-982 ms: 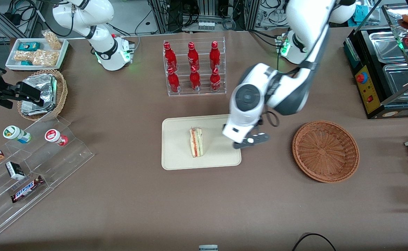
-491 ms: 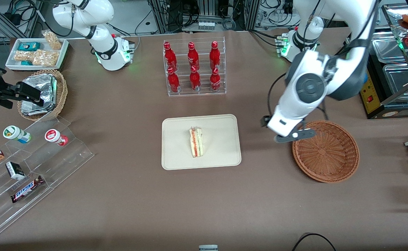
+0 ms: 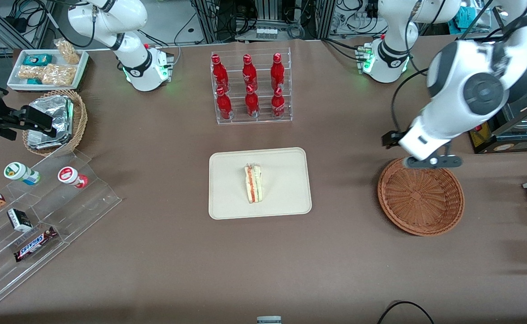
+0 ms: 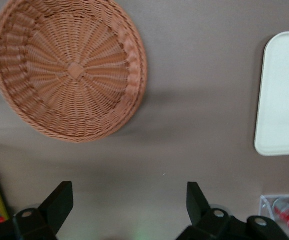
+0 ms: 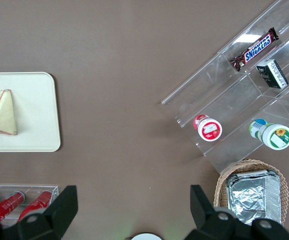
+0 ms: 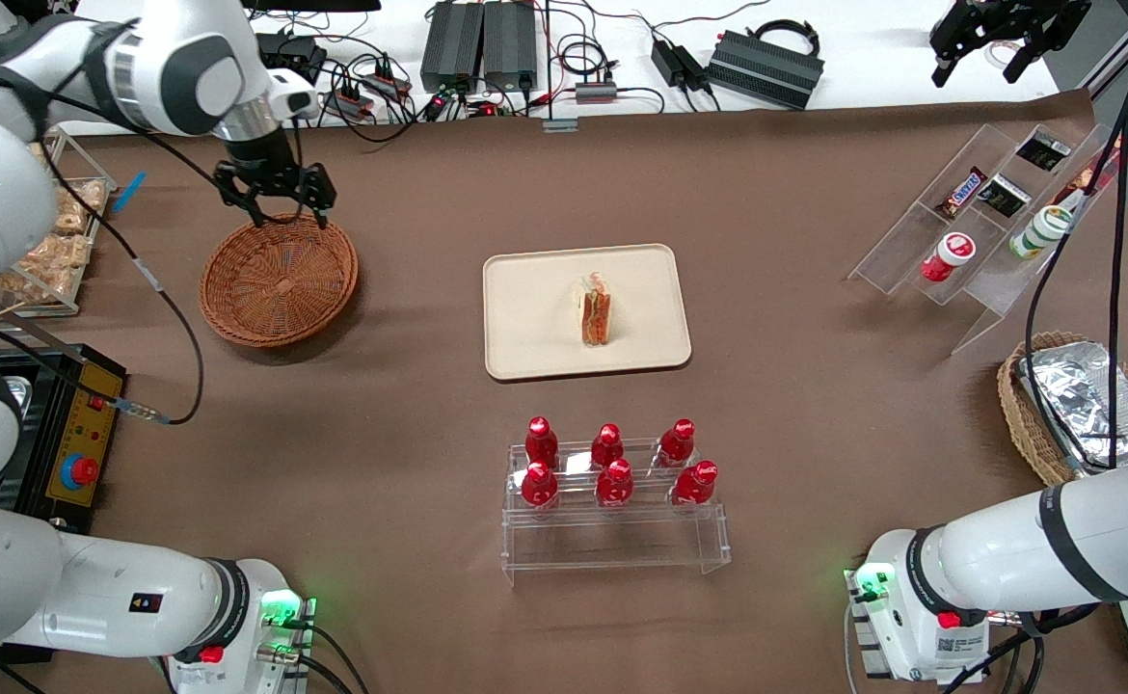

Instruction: Place sandwich from basket to tray

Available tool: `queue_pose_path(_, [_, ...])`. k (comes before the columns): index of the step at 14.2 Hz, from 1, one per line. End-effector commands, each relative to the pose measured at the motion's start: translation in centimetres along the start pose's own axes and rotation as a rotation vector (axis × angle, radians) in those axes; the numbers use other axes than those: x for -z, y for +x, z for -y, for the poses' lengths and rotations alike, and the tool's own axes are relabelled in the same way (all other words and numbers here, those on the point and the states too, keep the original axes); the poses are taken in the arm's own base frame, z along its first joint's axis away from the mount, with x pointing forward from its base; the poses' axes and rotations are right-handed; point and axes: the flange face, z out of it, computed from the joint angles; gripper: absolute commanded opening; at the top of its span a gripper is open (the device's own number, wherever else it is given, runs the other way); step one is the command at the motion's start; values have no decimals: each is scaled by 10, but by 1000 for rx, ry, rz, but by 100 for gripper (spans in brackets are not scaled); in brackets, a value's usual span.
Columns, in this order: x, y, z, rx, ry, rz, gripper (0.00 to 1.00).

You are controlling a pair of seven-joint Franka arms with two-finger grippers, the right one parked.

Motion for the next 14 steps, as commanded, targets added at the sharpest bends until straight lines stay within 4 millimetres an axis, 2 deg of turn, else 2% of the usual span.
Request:
queue_pose_path(1, [23,-19,21,-58,10,-17,100])
queue_pose_path(4, [56,-26,43,-114,12,-74,100])
queue_pose_path(6, [81,-25,73,-81,0,-114,100])
queue_pose_path(9, [110,-22,100,-30,-13,-164,100])
queue_pose_path(11, [121,-16,113,-6,-20,-187,100])
queue_pose_path(14, [121,-14,112,0,-25,-187,100])
